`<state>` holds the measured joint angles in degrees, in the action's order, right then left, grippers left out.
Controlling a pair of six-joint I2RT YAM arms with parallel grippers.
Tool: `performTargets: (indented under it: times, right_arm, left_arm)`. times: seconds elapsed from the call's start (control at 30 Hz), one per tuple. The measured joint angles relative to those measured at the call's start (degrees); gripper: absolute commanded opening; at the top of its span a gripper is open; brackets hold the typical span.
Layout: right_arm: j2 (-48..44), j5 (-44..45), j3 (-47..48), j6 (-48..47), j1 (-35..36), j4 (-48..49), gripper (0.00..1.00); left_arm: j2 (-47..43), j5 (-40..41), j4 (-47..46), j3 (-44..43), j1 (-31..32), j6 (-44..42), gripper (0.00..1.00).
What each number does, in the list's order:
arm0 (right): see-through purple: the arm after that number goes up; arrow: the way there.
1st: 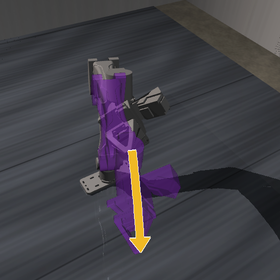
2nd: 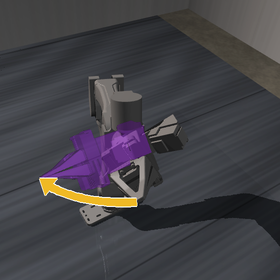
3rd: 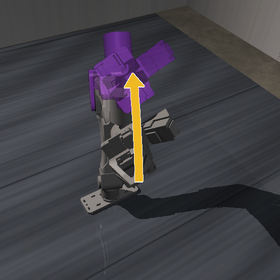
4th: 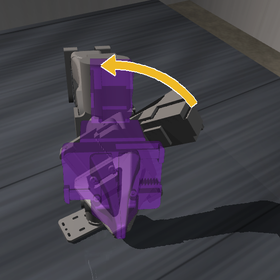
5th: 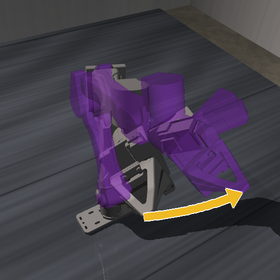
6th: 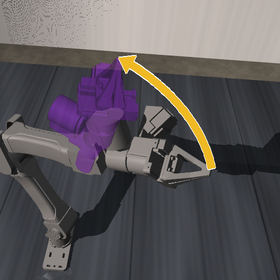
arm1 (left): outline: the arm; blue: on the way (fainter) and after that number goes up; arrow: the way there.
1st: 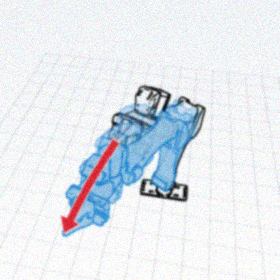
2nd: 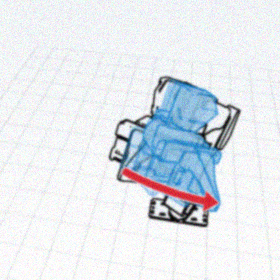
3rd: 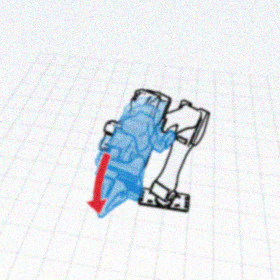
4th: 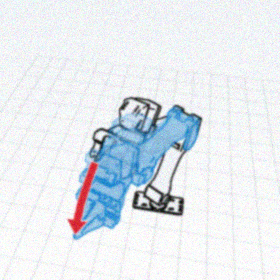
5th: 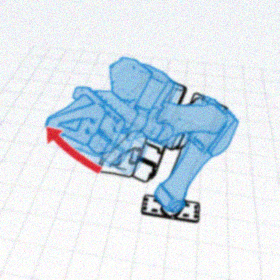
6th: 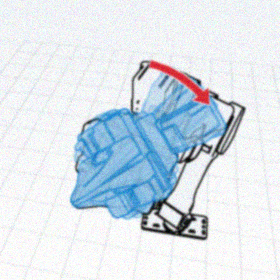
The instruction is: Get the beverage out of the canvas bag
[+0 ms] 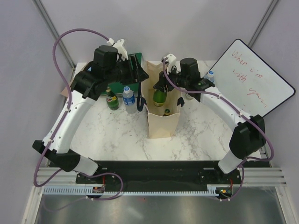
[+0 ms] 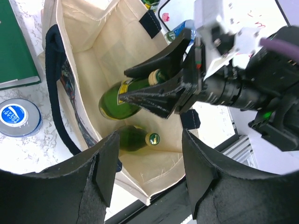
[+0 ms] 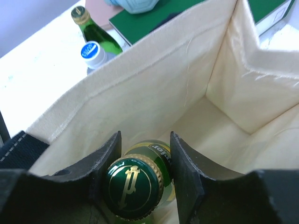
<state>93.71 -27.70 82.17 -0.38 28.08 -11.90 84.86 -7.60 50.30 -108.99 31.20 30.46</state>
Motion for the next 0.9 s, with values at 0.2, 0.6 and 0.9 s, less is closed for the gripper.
performTargets:
  times: [0.2, 0.6, 0.9]
  right_arm:
    - [0.0, -0.3, 2.1, 0.9, -0.7, 0.0, 0.0]
    - [0.0, -0.7, 12.6, 3.5, -5.1, -2.3, 0.0]
    - [-2.4, -2.0, 14.4, 5.6, -8.5, -4.1, 0.0]
  left_arm:
    - [-4.0, -0.6, -3.6, 7.5, 0.0, -1.0, 0.63]
    - [-9.1, -1.8, -8.6, 18.5, 0.0, -3.9, 0.63]
    - [-10.4, -2.8, -11.3, 20.0, 0.0, -4.9, 0.63]
